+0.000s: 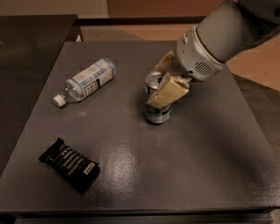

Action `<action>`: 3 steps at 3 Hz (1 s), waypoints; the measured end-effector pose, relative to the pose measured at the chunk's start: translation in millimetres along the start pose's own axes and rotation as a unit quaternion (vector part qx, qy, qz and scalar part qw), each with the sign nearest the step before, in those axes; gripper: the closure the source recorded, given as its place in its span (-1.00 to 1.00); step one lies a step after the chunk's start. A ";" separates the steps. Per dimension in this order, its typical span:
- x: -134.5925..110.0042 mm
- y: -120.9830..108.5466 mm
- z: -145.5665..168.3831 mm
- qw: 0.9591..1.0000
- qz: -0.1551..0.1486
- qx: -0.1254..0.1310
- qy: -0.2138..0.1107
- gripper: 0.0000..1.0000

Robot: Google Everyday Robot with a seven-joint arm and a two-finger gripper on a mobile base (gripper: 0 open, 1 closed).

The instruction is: Move 7up can near blue plastic bottle

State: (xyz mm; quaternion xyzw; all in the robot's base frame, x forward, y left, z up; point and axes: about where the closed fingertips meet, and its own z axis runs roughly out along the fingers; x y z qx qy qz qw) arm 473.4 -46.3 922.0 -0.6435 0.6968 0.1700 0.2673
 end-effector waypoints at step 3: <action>-68.8 -58.4 51.0 0.999 0.026 -0.019 -0.042 1.00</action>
Offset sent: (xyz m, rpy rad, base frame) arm 0.0790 0.0857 0.0055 0.1028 0.0787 -0.0124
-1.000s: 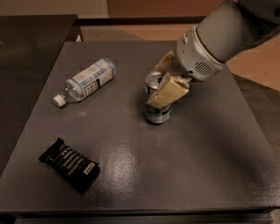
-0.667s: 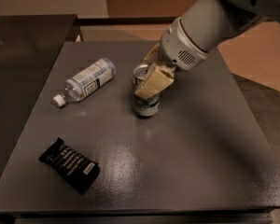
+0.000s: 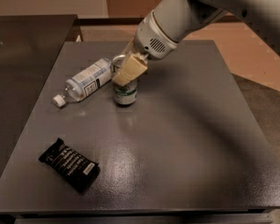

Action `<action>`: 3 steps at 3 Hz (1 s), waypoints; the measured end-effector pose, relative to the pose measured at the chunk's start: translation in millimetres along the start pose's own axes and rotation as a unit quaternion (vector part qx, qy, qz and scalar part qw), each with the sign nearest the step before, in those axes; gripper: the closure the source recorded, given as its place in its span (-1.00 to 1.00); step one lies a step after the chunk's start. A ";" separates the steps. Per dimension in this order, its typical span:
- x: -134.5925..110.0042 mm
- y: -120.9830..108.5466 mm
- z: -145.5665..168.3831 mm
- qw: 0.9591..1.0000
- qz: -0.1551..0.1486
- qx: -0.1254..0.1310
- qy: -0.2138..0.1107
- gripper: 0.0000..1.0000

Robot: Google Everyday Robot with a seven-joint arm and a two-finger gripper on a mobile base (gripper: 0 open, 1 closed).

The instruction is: Move 7up can near blue plastic bottle

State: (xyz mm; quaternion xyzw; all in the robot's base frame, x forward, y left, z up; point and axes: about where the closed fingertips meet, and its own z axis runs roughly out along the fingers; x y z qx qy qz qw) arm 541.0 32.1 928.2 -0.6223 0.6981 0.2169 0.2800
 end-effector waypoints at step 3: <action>-22.6 -24.7 42.4 1.000 0.000 0.004 -0.019 0.16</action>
Offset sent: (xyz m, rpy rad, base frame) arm 0.0413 0.0450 -0.0154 0.0565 -0.0169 -0.0221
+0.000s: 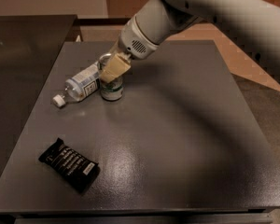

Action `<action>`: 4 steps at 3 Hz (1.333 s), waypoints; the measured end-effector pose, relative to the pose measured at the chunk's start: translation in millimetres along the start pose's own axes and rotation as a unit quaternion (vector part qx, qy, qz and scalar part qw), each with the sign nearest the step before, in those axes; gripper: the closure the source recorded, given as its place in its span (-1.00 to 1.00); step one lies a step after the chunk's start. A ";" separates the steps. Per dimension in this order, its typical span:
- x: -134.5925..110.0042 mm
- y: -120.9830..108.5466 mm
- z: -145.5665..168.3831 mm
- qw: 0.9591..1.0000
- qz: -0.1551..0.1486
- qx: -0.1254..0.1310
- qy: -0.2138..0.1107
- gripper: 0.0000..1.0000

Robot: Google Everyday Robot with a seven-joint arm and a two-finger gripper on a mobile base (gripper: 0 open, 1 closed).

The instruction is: Move 7up can near blue plastic bottle

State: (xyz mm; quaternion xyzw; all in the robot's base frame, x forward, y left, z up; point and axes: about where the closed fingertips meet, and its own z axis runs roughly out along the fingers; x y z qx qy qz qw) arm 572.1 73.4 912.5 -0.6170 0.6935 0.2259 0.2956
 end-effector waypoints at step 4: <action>-2.1 3.2 3.5 1.000 -0.003 -0.004 0.001 -1.00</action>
Offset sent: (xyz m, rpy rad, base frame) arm -0.0009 0.0010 -0.0001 -0.0002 0.0009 0.0025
